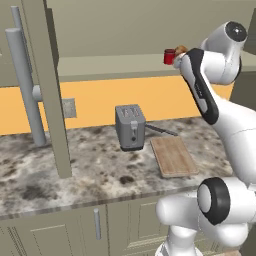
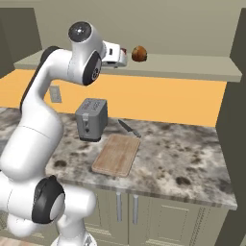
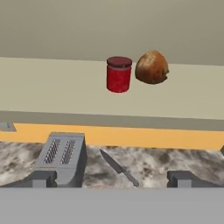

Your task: Pick the bread, place it on the cutting board, pick the jam, place it on the counter, and close the cabinet.

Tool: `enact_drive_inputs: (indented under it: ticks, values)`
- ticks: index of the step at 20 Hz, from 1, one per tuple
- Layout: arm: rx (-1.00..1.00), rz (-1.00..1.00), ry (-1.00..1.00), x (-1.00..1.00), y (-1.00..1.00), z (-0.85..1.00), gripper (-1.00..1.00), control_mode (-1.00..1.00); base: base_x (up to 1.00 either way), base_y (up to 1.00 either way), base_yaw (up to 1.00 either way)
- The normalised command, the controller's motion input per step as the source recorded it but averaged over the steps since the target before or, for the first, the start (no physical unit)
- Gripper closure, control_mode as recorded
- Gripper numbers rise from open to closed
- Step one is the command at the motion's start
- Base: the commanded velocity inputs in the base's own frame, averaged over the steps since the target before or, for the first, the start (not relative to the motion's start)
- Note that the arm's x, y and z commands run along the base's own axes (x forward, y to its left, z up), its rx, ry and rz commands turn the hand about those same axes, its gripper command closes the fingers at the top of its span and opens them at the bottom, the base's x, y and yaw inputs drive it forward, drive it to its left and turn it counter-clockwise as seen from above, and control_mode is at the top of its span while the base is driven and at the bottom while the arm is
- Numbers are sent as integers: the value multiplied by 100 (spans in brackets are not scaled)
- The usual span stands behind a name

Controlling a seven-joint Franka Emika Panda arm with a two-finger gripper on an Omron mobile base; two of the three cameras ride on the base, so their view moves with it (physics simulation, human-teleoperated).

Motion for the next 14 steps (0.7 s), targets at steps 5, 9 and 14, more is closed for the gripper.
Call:
enact_drive_inputs:
  ticks: [5, 9, 14]
  values:
    - [0, 0, -3, 42, -6, 0, -100, -100, 0, 0, 0]
    - [0, 0, -5, 38, -5, 0, -100, -100, 0, 0, 0]
    - [0, 0, -4, 35, -1, 0, -100, -100, 0, 0, 0]
